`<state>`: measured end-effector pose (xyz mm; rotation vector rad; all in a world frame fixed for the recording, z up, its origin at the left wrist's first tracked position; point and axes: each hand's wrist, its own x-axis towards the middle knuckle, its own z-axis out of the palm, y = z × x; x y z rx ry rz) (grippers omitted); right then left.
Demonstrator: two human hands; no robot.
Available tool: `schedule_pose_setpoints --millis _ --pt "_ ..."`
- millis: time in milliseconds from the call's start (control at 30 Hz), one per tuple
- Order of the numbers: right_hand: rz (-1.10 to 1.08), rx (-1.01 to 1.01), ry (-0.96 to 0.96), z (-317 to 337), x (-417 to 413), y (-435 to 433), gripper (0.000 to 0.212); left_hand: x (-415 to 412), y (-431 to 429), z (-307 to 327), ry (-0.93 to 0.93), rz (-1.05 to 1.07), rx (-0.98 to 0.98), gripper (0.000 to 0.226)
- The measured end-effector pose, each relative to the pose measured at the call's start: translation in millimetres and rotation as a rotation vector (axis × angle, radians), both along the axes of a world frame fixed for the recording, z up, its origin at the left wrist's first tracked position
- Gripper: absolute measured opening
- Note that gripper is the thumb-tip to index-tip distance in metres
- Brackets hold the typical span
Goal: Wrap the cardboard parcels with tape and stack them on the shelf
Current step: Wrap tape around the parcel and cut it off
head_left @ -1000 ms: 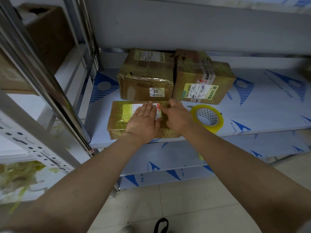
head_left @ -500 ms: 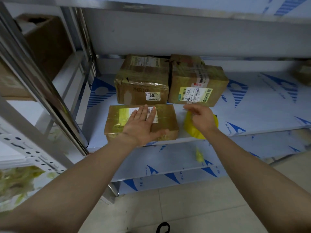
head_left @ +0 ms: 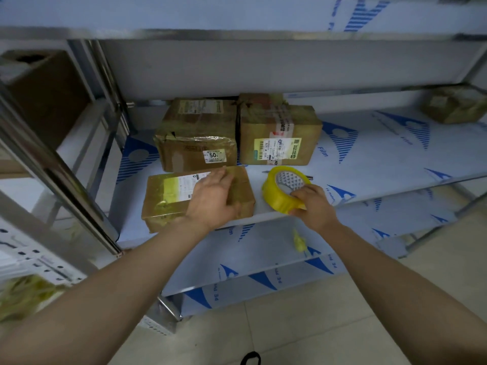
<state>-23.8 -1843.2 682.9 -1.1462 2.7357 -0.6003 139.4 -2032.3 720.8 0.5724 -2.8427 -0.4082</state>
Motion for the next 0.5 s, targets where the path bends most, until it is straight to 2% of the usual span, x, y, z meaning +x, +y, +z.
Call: schedule_pose_setpoints --millis 100,200,300,400,500 --pt "-0.01 -0.236 -0.091 6.8 16.4 14.2 0.048 -8.8 16.9 10.8 0.257 0.033 0.291 0.065" --pt "0.017 -0.298 -0.18 17.5 27.5 21.3 0.045 -26.8 36.2 20.8 0.257 0.098 0.645 0.069" --pt "0.038 -0.391 -0.285 33.2 40.3 26.0 0.032 -35.2 49.9 26.8 0.294 0.064 0.876 0.054" --pt "0.045 -0.441 -0.347 45.9 51.0 31.6 0.028 -29.9 56.9 27.5 0.443 0.004 0.925 0.039" --pt "0.024 -0.437 -0.41 56.9 57.3 35.7 0.034 -25.3 60.4 31.2 0.563 -0.003 0.954 0.031"
